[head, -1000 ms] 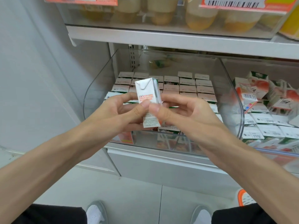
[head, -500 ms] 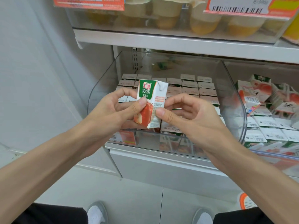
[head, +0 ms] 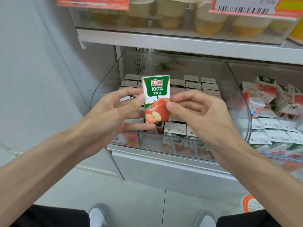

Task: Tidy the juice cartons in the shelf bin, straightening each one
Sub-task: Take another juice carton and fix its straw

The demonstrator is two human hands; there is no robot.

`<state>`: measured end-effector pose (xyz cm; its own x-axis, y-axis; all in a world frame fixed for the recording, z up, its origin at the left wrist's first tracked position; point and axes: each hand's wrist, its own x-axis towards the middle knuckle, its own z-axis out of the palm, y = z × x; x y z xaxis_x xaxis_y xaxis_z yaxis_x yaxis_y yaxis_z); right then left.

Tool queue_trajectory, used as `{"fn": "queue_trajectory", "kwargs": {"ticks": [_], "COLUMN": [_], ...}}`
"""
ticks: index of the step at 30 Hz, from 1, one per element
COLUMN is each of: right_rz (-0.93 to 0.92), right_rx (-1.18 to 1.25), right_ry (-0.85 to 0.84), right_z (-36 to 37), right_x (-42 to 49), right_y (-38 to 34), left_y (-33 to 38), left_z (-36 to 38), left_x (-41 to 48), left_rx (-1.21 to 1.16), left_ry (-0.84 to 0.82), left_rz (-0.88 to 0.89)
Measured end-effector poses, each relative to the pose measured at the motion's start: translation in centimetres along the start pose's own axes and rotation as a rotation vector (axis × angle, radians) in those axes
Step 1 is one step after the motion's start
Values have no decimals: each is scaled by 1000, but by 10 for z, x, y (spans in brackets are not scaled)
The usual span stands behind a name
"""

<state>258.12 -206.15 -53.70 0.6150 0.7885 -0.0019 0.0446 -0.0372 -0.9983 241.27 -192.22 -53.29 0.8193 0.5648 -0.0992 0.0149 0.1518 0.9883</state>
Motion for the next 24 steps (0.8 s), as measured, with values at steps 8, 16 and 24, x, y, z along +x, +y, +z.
{"fn": "queue_trajectory", "kwargs": {"ticks": [8, 16, 24], "right_rz": [19, -14, 27], "right_rx": [-64, -145, -107], "right_ry": [-220, -222, -242], "right_z": [7, 4, 3], "right_x": [-2, 4, 2], "right_y": [-3, 2, -3], "left_y": [-3, 1, -2], "left_z": [9, 4, -7], "left_x": [-3, -2, 3], "left_rx": [108, 119, 192], "left_ry": [-23, 13, 74], "left_rz": [35, -4, 45]}}
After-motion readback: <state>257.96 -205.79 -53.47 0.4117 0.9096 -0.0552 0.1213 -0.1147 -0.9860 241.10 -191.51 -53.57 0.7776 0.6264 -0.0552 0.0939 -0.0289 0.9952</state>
